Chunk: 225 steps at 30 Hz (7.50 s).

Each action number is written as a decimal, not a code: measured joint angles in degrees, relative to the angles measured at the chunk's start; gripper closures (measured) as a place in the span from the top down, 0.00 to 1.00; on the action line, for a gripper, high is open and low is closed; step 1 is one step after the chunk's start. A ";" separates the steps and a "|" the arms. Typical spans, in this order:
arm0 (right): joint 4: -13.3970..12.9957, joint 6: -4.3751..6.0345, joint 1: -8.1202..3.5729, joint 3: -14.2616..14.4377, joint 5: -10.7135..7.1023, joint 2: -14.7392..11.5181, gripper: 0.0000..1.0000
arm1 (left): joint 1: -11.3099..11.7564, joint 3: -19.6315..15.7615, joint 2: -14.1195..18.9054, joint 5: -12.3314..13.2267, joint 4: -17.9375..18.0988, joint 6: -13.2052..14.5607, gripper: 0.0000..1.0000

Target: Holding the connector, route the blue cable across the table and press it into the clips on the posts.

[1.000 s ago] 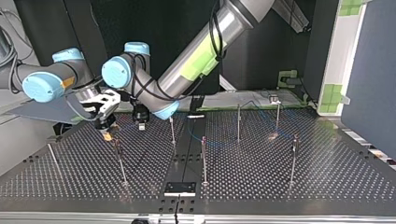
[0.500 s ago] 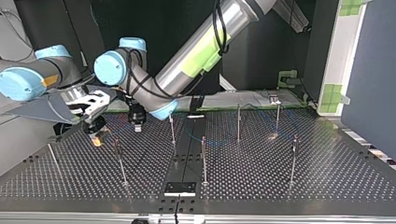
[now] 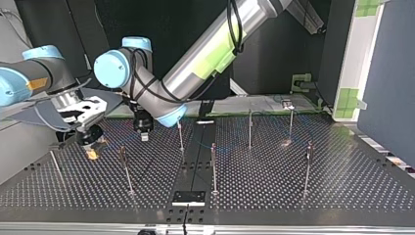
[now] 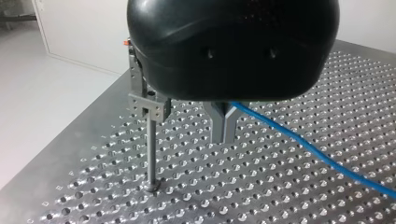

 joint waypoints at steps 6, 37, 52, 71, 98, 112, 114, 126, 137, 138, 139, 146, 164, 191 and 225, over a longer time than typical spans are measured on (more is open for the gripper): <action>0.59 -0.02 0.15 -0.74 -0.63 -0.66 0.00 | 0.29 0.00 0.85 0.04 -0.01 0.00 0.00; 0.53 0.06 -0.86 -2.65 -2.41 -0.52 0.00 | 5.14 -0.06 -0.16 9.50 10.01 2.72 0.00; 0.23 -0.10 -1.19 -2.98 -2.44 1.35 0.00 | 6.51 -0.15 -1.50 11.59 10.26 2.72 0.00; 0.07 -0.28 -1.18 -2.94 -2.44 1.67 0.00 | 5.41 -0.16 -1.40 12.31 6.37 2.12 1.00; 0.07 -0.43 -1.11 -2.90 -2.64 1.84 0.00 | 3.34 -8.34 8.01 17.28 5.96 -3.95 1.00; 0.23 -0.52 -0.74 -2.91 -2.70 1.83 0.00 | 4.67 -15.52 15.19 13.65 4.28 -2.77 1.00; 0.21 -0.52 -0.72 -2.91 -2.67 1.82 0.00 | 4.73 -16.44 16.12 13.51 4.94 -2.75 1.00; 0.16 -0.64 -0.67 -2.91 -2.53 1.88 0.00 | 4.95 -21.94 21.62 11.31 10.23 -0.87 1.00; 0.14 -0.70 -0.55 -2.91 -2.46 1.89 0.00 | 3.77 -27.43 27.11 10.67 15.72 -0.12 1.00; 0.12 -0.70 -0.55 -2.91 -2.45 1.89 0.00 | 3.76 -27.86 27.53 10.66 16.13 -0.19 1.00; 0.11 -0.70 -0.55 -2.91 -2.43 1.90 0.00 | 3.72 -28.39 28.06 10.69 16.69 -0.18 1.00; 0.12 -0.70 -0.51 -2.90 -2.29 1.94 0.00 | 3.23 -31.91 31.58 10.56 20.21 -0.65 1.00; 0.16 -0.78 -0.32 -2.90 -2.17 1.99 0.00 | 2.16 -41.20 27.57 11.69 29.51 -3.78 1.00; 0.15 -0.70 -0.74 -2.90 -1.82 2.08 0.00 | 2.14 -54.06 20.97 11.09 42.36 -5.74 1.00; 0.15 -0.70 -0.91 -2.90 -1.60 2.24 0.00 | 8.20 -70.85 20.91 8.74 59.13 -7.89 1.00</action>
